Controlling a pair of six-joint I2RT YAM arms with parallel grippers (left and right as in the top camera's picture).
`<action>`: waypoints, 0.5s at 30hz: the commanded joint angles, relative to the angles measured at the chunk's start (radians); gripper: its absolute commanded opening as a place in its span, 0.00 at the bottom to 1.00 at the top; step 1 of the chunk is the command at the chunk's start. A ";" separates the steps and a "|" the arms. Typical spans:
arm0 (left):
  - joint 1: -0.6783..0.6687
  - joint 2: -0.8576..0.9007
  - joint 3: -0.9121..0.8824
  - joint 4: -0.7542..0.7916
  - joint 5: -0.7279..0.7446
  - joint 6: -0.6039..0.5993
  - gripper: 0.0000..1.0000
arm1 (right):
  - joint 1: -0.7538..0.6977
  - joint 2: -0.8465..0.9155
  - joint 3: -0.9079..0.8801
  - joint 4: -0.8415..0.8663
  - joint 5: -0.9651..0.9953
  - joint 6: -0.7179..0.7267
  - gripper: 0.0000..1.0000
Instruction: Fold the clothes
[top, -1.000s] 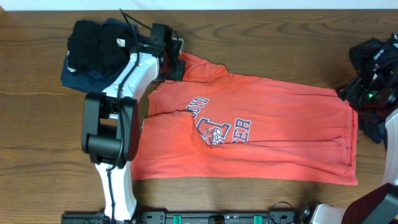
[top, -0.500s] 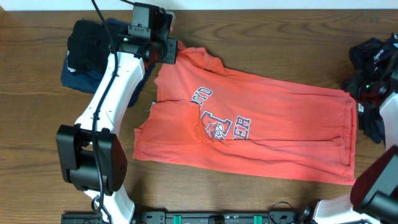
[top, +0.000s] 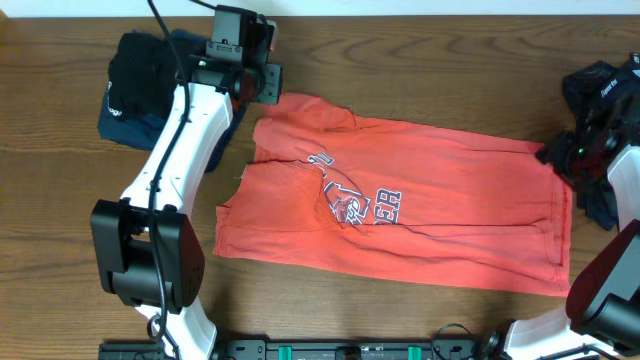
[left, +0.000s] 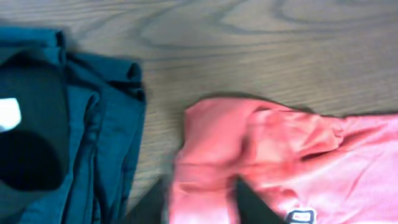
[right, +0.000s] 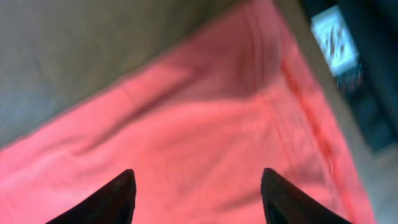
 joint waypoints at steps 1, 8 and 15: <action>0.005 0.002 0.011 -0.006 -0.079 0.006 0.87 | 0.003 0.002 0.005 -0.057 -0.005 0.003 0.65; 0.019 0.002 0.003 -0.277 -0.106 -0.045 0.87 | 0.003 0.002 0.005 -0.243 -0.003 -0.014 0.67; 0.073 0.007 -0.172 -0.472 -0.094 -0.272 0.87 | -0.008 0.002 0.005 -0.345 0.048 -0.005 0.68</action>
